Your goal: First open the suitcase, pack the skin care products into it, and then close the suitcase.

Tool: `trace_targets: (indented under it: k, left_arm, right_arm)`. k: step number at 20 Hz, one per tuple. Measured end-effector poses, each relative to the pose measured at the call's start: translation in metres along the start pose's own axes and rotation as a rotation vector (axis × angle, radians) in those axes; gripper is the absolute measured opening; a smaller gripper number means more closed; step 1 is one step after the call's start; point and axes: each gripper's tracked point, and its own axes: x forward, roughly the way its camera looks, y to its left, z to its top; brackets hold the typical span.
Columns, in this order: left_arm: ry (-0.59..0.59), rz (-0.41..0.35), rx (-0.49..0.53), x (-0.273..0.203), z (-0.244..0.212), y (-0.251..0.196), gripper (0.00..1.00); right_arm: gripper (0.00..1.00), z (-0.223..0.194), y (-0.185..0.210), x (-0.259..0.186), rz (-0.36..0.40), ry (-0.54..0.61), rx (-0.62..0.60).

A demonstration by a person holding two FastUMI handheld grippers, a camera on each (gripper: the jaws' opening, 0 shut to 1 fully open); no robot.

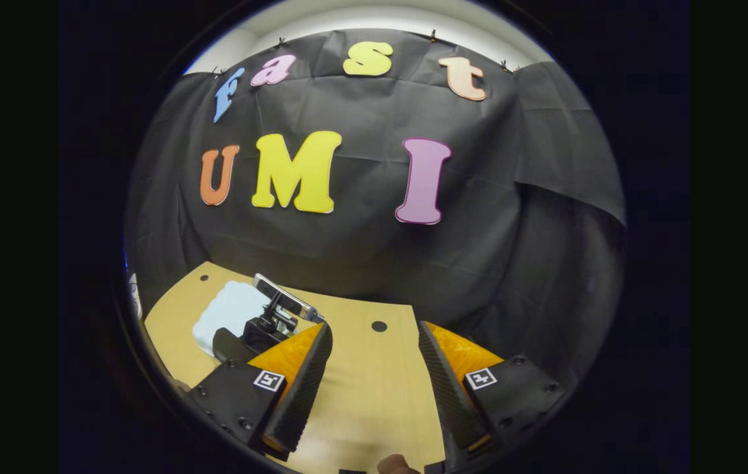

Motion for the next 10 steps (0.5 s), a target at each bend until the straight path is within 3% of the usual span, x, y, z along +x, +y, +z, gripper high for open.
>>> trace_targets:
  k: [2, 3, 5, 7, 10]
  left_arm:
    - [-0.001, -0.087, -0.072, -0.005, 0.001, -0.020, 0.36]
    - [-0.004, -0.109, -0.100, -0.010, 0.004, -0.025, 0.51]
    - [-0.031, -0.101, -0.124, -0.024, 0.017, -0.015, 0.79]
    - [-0.059, -0.087, -0.160, -0.038, 0.032, 0.004, 1.00]
    - [-0.104, -0.060, -0.260, -0.070, 0.049, 0.045, 0.99]
  right_arm:
    - [0.81, -0.002, -0.004, 0.002, -0.016, 0.010, 0.013]
    - [0.81, -0.003, -0.005, 0.003, -0.023, 0.015, 0.018]
    - [0.81, -0.001, -0.005, 0.005, -0.034, 0.013, 0.022]
    - [0.81, 0.001, -0.002, 0.007, -0.044, 0.013, 0.025]
    - [0.80, 0.006, 0.014, 0.012, -0.045, 0.019, 0.039]
